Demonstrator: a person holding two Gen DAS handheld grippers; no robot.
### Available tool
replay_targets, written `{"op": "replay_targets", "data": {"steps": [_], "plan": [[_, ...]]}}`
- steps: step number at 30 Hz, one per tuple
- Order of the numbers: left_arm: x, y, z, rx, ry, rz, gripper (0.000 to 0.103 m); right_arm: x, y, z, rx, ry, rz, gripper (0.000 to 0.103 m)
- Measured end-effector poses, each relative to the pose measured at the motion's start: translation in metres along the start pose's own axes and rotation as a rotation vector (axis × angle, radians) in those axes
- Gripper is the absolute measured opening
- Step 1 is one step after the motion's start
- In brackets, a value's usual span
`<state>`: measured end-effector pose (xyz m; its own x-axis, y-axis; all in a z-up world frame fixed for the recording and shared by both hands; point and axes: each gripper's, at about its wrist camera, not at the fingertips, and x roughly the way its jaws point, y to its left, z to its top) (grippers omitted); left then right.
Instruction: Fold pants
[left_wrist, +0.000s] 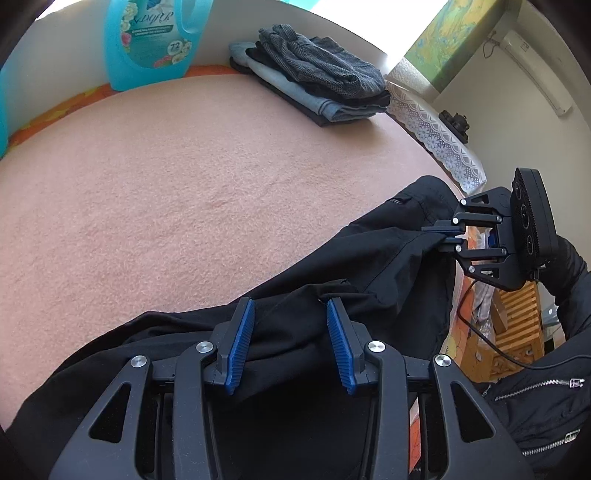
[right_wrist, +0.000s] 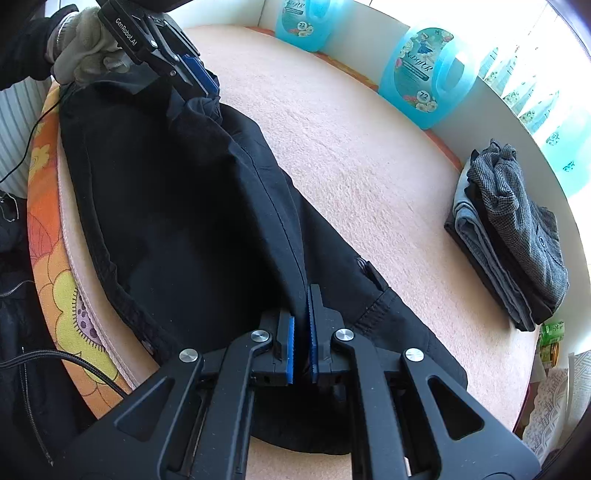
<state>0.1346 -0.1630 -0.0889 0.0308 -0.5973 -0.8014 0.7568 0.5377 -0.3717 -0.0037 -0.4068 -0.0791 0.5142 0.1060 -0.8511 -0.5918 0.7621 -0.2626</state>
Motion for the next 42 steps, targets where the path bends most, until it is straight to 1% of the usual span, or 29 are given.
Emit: {"op": "replay_targets", "data": {"steps": [1, 4, 6, 7, 10, 12, 14, 15, 16, 17, 19, 21, 22, 24, 26, 28, 30, 33, 35, 37, 38, 39, 40, 42], "plan": [[-0.003, -0.002, 0.000, 0.008, -0.008, 0.009, 0.038, 0.000, 0.001, 0.000, 0.002, 0.000, -0.002, 0.007], [-0.010, -0.010, -0.003, 0.030, -0.012, -0.016, 0.037, 0.001, 0.001, -0.001, 0.001, 0.000, -0.016, 0.007], [-0.006, -0.014, -0.008, 0.025, 0.032, -0.071, 0.037, 0.002, 0.001, 0.000, 0.003, -0.002, -0.037, 0.007], [-0.002, -0.016, -0.012, 0.020, 0.058, -0.081, 0.037, 0.002, 0.000, 0.002, 0.012, -0.003, -0.048, 0.007], [0.005, -0.024, -0.022, 0.044, 0.108, -0.077, 0.037, 0.005, -0.003, 0.004, 0.028, -0.008, -0.064, 0.007], [0.002, -0.032, -0.024, 0.073, 0.109, -0.068, 0.037, 0.005, -0.002, 0.004, 0.019, -0.010, -0.069, 0.007], [-0.009, -0.030, -0.020, 0.047, 0.078, -0.094, 0.037, 0.004, -0.001, 0.004, 0.020, -0.011, -0.064, 0.007], [-0.015, -0.027, -0.016, 0.020, 0.052, -0.115, 0.037, 0.004, 0.000, 0.003, 0.020, -0.013, -0.064, 0.007], [-0.020, -0.023, -0.012, -0.013, 0.032, -0.134, 0.040, 0.004, 0.001, 0.003, 0.020, -0.014, -0.064, 0.007], [-0.023, -0.018, -0.007, -0.046, 0.018, -0.151, 0.040, 0.004, 0.001, 0.003, 0.019, -0.015, -0.066, 0.007], [-0.023, -0.010, 0.002, -0.093, 0.013, -0.173, 0.040, 0.004, 0.001, 0.003, 0.018, -0.016, -0.068, 0.007], [-0.022, -0.006, 0.008, -0.114, 0.017, -0.194, 0.040, 0.003, 0.003, 0.002, 0.016, -0.018, -0.073, 0.007], [-0.020, -0.004, 0.012, -0.137, 0.026, -0.216, 0.040, 0.003, 0.004, 0.001, 0.017, -0.019, -0.074, 0.007], [-0.017, -0.001, 0.021, -0.180, 0.042, -0.223, 0.040, 0.003, 0.004, 0.001, 0.018, -0.022, -0.076, 0.007], [-0.015, -0.001, 0.027, -0.209, 0.060, -0.248, 0.040, 0.003, 0.005, 0.001, 0.014, -0.023, -0.082, 0.007], [-0.001, -0.002, 0.032, -0.239, 0.124, -0.282, 0.040, 0.003, 0.005, 0.003, 0.012, -0.025, -0.090, 0.007], [0.012, -0.004, 0.036, -0.248, 0.176, -0.269, 0.040, 0.001, 0.004, 0.004, 0.014, -0.030, -0.091, 0.007], [0.023, -0.001, 0.033, -0.270, 0.203, -0.248, 0.040, 0.000, 0.004, 0.005, 0.015, -0.035, -0.096, 0.007], [0.028, 0.000, 0.030, -0.273, 0.208, -0.218, 0.040, 0.000, 0.004, 0.005, 0.014, -0.037, -0.101, 0.007], [0.034, 0.000, 0.026, -0.275, 0.206, -0.193, 0.036, 0.000, 0.005, 0.005, 0.013, -0.040, -0.106, 0.007], [0.035, 0.000, 0.024, -0.265, 0.193, -0.176, 0.031, -0.001, 0.006, 0.005, 0.012, -0.042, -0.109, 0.007], [0.035, 0.000, 0.023, -0.254, 0.181, -0.149, 0.016, -0.001, 0.006, 0.005, 0.013, -0.044, -0.110, 0.007], [0.032, 0.001, 0.022, -0.250, 0.163, -0.134, 0.010, -0.001, 0.005, 0.005, 0.015, -0.046, -0.113, 0.007], [0.023, 0.004, 0.022, -0.268, 0.112, -0.152, 0.010, -0.003, 0.005, 0.006, 0.016, -0.051, -0.127, 0.007]]}}
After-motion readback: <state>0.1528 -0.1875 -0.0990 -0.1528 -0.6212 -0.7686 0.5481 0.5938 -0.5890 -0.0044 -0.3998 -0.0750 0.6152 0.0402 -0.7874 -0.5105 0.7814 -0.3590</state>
